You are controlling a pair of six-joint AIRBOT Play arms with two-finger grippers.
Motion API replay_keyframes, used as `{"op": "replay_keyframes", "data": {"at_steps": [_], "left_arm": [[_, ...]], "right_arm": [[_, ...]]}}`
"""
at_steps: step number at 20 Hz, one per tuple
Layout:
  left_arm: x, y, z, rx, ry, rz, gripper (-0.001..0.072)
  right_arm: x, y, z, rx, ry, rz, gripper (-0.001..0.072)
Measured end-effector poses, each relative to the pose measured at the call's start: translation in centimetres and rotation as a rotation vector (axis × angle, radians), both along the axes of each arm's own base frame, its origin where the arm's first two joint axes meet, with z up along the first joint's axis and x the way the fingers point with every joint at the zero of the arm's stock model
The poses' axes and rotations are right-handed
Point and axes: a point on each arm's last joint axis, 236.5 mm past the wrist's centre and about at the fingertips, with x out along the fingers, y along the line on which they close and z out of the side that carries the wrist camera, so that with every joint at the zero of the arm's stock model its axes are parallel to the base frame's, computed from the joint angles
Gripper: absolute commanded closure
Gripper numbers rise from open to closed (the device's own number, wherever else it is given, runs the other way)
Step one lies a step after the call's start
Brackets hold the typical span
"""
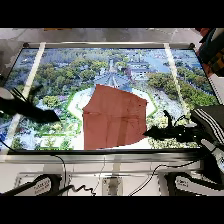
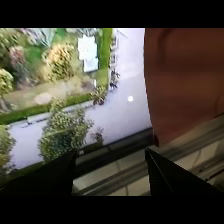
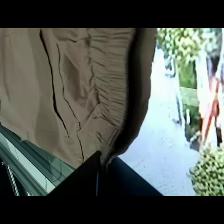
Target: Fold the clothes and pants, and hang the long-sleeved shirts on hangers.
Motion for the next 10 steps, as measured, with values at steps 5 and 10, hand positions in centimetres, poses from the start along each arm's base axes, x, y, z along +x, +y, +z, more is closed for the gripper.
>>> {"op": "replay_keyframes", "data": {"at_steps": [5, 10], "left_arm": [[-7.1, -5.1, -5.9, -0.207, 0.171, 0.009, 0.0243], [-9.8, -8.2, -9.5, -0.282, 0.195, 0.11, 0.0244]], "right_arm": [[-0.2, 1.1, 0.1, -0.021, -0.033, 0.048, 0.0686], [0.3, 2.6, 0.2, -0.086, -0.104, 0.091, 0.0686]]}}
